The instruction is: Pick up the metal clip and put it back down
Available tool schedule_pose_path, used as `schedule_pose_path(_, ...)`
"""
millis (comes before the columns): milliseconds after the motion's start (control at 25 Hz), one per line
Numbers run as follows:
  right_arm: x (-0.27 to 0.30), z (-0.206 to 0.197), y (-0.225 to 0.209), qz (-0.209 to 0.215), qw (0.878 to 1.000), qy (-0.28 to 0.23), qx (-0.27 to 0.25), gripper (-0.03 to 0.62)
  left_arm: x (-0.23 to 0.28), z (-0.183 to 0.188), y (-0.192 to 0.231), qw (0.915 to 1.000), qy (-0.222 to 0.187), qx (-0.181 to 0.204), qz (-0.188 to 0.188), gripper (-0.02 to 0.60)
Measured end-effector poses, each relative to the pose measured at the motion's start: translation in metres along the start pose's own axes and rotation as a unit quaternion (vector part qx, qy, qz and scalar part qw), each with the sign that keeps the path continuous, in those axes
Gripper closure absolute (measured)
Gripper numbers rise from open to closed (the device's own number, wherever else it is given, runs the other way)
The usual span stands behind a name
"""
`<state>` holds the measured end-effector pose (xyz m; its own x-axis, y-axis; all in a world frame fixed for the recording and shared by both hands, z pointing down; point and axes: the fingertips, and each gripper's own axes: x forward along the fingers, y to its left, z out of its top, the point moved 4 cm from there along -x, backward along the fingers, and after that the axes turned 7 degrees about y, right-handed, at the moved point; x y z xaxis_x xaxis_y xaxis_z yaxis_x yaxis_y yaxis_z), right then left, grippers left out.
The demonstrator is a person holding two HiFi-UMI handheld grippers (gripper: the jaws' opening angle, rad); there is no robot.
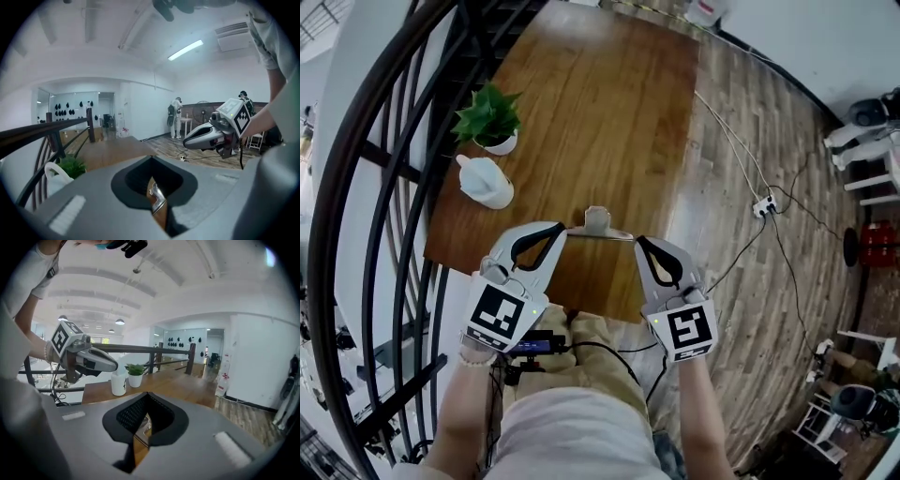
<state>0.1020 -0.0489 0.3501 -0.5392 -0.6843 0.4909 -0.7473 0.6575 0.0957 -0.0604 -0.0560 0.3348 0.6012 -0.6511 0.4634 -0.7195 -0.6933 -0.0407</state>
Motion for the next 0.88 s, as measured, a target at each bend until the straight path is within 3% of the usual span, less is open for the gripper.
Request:
schedule_pose_path(200,-0.029,0.021,0.003,-0.029,0.999,-0.031,0.010,0.572,-0.026,0.033,-0.007,0.9980,-0.038,0.051,0.006,0.577)
schedule_pose_path(480,-0.064,0.042,0.009,-0.049,0.995,-0.070,0.050,0.572,-0.058,0.061,-0.017,0.9949,-0.067,0.073,0.022,0.577)
schedule_pose_path(880,-0.086,0.035,0.008,-0.067,0.993,-0.073,0.067,0.572,-0.067,0.045,-0.024,0.9967,-0.053,0.058,0.019,0.577)
